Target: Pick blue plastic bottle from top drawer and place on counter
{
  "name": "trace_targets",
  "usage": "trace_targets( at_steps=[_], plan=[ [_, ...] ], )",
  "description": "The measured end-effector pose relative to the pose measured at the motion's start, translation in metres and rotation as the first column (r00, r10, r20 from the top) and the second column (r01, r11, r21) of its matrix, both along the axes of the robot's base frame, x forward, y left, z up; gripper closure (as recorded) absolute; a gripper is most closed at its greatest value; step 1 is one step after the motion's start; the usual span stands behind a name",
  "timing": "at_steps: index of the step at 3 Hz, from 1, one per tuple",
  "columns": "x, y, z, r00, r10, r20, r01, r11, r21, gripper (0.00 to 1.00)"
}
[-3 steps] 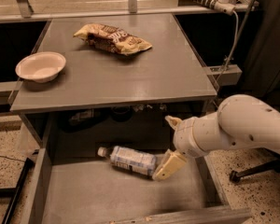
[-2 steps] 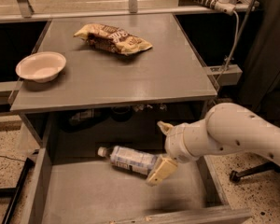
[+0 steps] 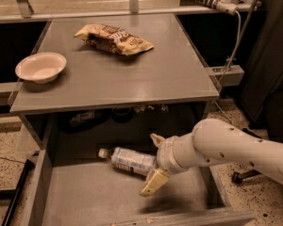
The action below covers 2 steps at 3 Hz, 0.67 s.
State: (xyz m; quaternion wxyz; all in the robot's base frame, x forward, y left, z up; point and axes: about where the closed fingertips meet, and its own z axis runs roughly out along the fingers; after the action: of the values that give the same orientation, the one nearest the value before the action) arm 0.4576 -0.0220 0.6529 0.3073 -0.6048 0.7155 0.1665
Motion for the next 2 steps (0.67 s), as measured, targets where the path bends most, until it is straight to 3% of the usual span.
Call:
trace_targets(
  at_steps=[2],
  plan=[
    [0.011,0.013,-0.030,0.9999,-0.013,-0.006,0.012,1.000,-0.027,0.00]
  ],
)
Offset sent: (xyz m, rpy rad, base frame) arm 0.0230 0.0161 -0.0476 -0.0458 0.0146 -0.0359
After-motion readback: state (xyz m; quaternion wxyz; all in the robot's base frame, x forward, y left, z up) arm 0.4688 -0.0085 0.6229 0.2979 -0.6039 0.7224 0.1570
